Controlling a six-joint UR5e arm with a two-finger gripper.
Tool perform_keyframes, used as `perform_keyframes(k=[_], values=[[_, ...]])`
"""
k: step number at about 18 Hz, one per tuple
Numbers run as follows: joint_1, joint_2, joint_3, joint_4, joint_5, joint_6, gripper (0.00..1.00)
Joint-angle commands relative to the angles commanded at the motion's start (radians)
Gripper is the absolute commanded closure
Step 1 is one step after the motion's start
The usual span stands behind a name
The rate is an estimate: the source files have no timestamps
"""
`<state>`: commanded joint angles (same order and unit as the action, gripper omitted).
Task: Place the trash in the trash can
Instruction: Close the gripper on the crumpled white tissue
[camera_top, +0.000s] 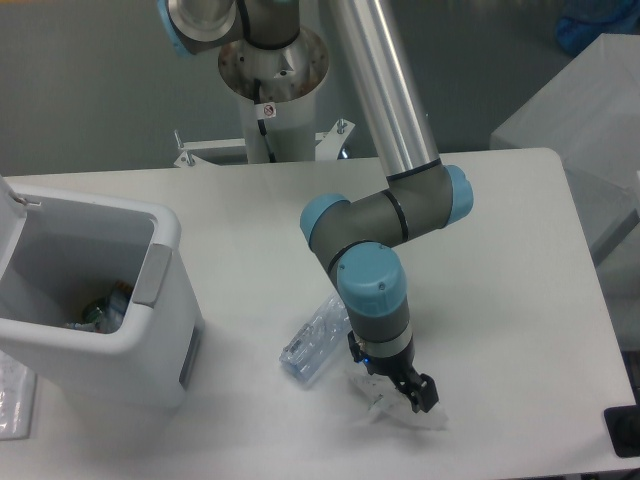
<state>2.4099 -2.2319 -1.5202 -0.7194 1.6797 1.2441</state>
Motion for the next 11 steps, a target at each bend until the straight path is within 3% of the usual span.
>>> perform_keyframes(k=[2, 4, 5, 11], values=[[0.000, 0.002, -0.005, -0.003, -0.002, -0.005, 0.61], [0.000, 0.009, -0.006, -0.026, -0.006, -0.009, 0.91], [0.000, 0.012, -0.005, -0.037, -0.009, -0.012, 1.00], [0.014, 0.052, 0.000, -0.044, -0.043, -0.063, 1.00]])
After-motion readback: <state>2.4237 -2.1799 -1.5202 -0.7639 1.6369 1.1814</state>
